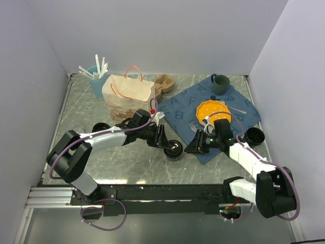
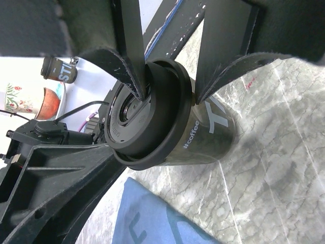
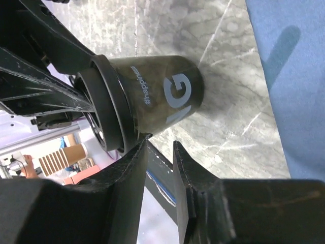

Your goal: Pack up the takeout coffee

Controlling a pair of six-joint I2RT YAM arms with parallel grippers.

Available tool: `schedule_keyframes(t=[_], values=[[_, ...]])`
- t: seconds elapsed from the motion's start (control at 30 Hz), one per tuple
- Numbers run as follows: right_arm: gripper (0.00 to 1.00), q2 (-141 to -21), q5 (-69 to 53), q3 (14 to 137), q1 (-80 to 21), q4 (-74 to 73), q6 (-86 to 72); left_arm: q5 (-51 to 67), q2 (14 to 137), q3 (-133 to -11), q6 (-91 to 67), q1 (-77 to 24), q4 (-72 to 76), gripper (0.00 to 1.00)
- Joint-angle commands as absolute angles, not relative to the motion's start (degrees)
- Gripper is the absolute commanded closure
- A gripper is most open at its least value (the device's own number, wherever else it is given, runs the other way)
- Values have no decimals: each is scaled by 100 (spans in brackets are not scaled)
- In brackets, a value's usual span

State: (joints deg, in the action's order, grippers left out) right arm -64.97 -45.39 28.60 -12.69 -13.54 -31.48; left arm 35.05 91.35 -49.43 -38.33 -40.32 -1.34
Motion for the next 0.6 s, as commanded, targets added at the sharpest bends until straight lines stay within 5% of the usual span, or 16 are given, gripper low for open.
schedule_keyframes(t=[0.0, 0.57], values=[[64, -6398, -4447, 2927, -1239, -1442, -3032, 2470, 9694, -4535, -3296, -4113, -1626, 55], [61, -6310, -4641, 3226, -1239, -1336, -3217, 2505, 9642, -4500, -3393, -4122, -1582, 56]])
